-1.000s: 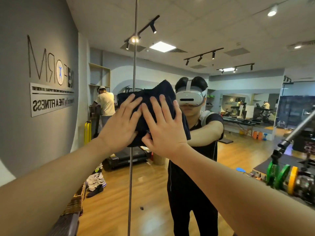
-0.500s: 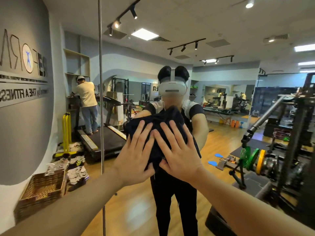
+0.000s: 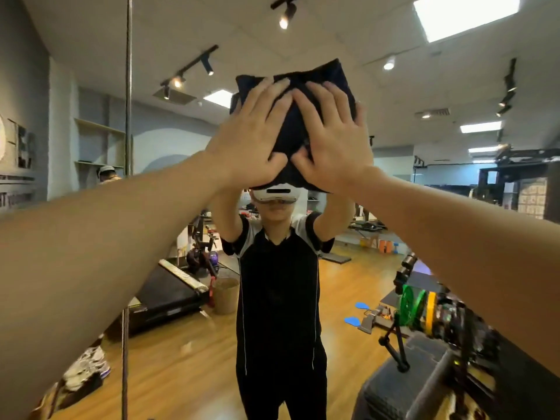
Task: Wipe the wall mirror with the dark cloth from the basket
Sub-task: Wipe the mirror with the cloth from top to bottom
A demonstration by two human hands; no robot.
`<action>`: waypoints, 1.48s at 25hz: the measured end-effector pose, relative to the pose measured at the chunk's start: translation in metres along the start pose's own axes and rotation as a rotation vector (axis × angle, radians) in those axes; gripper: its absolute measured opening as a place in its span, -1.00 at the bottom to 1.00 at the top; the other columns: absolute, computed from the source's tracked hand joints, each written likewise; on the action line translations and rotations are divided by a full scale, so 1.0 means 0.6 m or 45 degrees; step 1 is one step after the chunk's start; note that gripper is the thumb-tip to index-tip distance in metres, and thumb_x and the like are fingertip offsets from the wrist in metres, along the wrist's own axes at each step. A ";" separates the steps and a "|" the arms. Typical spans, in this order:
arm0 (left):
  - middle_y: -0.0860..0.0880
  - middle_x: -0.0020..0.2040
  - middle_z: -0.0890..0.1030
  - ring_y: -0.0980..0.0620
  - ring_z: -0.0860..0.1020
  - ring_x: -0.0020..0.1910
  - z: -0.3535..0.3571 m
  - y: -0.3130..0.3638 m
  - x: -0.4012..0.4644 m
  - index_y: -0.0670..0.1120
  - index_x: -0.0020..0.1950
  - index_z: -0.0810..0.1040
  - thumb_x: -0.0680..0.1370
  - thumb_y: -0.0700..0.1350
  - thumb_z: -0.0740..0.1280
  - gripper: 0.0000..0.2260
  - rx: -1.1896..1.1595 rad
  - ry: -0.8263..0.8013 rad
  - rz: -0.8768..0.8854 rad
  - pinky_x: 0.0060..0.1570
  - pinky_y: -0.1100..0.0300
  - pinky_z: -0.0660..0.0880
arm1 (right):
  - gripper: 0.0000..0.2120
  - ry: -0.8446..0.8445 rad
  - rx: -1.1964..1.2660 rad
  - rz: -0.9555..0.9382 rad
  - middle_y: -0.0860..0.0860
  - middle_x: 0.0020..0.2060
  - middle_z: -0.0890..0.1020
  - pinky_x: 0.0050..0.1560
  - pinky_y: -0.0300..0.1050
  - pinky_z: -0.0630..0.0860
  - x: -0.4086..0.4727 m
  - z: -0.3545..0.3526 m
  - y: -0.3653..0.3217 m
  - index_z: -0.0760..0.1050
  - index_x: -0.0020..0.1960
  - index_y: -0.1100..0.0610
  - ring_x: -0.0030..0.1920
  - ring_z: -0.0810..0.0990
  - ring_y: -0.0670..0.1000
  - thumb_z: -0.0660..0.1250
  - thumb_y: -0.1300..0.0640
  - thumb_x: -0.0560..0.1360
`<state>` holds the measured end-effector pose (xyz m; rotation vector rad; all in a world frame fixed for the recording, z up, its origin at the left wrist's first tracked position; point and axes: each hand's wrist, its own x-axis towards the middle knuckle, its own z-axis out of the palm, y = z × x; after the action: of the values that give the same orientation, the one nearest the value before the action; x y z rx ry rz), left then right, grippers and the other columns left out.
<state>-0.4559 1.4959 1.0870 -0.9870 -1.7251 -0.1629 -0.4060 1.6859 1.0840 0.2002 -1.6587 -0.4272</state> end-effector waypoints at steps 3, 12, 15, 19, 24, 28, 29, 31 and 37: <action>-0.17 0.63 0.14 -0.17 0.04 0.63 0.021 0.014 -0.036 -0.20 0.61 0.15 0.46 0.05 0.14 -0.26 -0.037 0.083 -0.008 0.52 -0.25 0.22 | -0.29 0.041 0.057 0.091 0.17 0.53 0.38 0.46 0.27 0.26 -0.039 0.004 -0.029 0.33 0.58 0.10 0.56 0.28 0.24 0.25 -0.13 0.48; -0.18 0.65 0.09 -0.17 -0.04 0.66 0.120 0.117 -0.389 -0.24 0.61 0.18 0.43 -0.04 0.34 -0.21 -0.088 -0.201 -0.050 0.47 -0.28 0.28 | -0.17 -0.214 0.185 0.100 0.21 0.62 0.24 0.52 0.39 0.20 -0.386 0.013 -0.241 0.28 0.63 0.13 0.64 0.13 0.26 0.36 -0.08 0.40; -0.11 0.67 0.05 -0.14 -0.04 0.66 0.110 0.092 -0.463 -0.21 0.62 0.17 0.41 -0.08 0.36 -0.20 -0.153 -0.265 -0.093 0.47 -0.25 0.30 | -0.16 -0.355 0.142 -0.001 0.20 0.63 0.20 0.51 0.42 0.17 -0.402 0.024 -0.307 0.21 0.65 0.10 0.65 0.08 0.26 0.32 -0.14 0.44; -0.10 0.67 0.03 -0.10 -0.07 0.66 0.048 -0.018 -0.425 -0.22 0.62 0.14 0.42 -0.18 0.36 -0.21 -0.176 -0.183 -0.244 0.54 -0.21 0.24 | -0.26 -0.263 0.137 -0.127 0.19 0.59 0.30 0.51 0.40 0.14 -0.234 0.051 -0.341 0.24 0.62 0.07 0.62 0.16 0.25 0.22 -0.16 0.50; -0.07 0.66 0.02 -0.09 -0.04 0.65 -0.088 -0.197 -0.208 -0.17 0.63 0.08 0.44 -0.28 0.37 -0.20 -0.121 -0.096 -0.383 0.59 -0.20 0.13 | -0.33 -0.113 0.223 0.004 0.17 0.60 0.27 0.57 0.37 0.07 0.076 0.060 -0.323 0.23 0.62 0.05 0.63 0.14 0.25 0.29 -0.12 0.58; -0.10 0.65 0.05 -0.14 0.03 0.64 -0.107 -0.232 -0.164 -0.21 0.60 0.11 0.43 -0.26 0.38 -0.22 -0.070 -0.094 -0.365 0.59 -0.16 0.14 | -0.38 -0.037 0.212 0.136 0.15 0.58 0.32 0.57 0.35 0.08 0.121 0.068 -0.340 0.30 0.58 0.04 0.62 0.18 0.23 0.25 -0.13 0.56; -0.09 0.65 0.04 -0.13 0.00 0.64 -0.095 -0.225 -0.182 -0.21 0.61 0.10 0.44 -0.23 0.37 -0.22 -0.067 -0.075 -0.380 0.60 -0.16 0.10 | -0.39 -0.011 0.228 0.107 0.15 0.56 0.35 0.56 0.34 0.09 0.105 0.070 -0.343 0.33 0.56 0.04 0.61 0.21 0.23 0.25 -0.13 0.55; -0.08 0.67 0.02 -0.11 -0.06 0.65 -0.069 -0.204 -0.233 -0.20 0.62 0.08 0.48 -0.17 0.36 -0.23 -0.058 -0.048 -0.408 0.61 -0.14 0.05 | -0.39 -0.012 0.253 0.007 0.16 0.53 0.39 0.56 0.33 0.11 0.062 0.071 -0.349 0.37 0.54 0.05 0.59 0.25 0.24 0.24 -0.13 0.52; -0.14 0.67 0.02 -0.11 -0.12 0.66 -0.011 -0.095 -0.389 -0.24 0.62 0.06 0.50 0.04 0.33 -0.20 -0.005 -0.222 -0.353 0.61 -0.15 0.06 | -0.32 -0.150 0.282 -0.101 0.17 0.56 0.36 0.57 0.34 0.09 -0.131 0.065 -0.382 0.34 0.57 0.08 0.61 0.22 0.24 0.29 -0.12 0.50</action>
<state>-0.4747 1.3319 0.9124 -0.7791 -2.0199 -0.2657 -0.4599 1.5122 0.9198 0.4132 -1.8182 -0.3194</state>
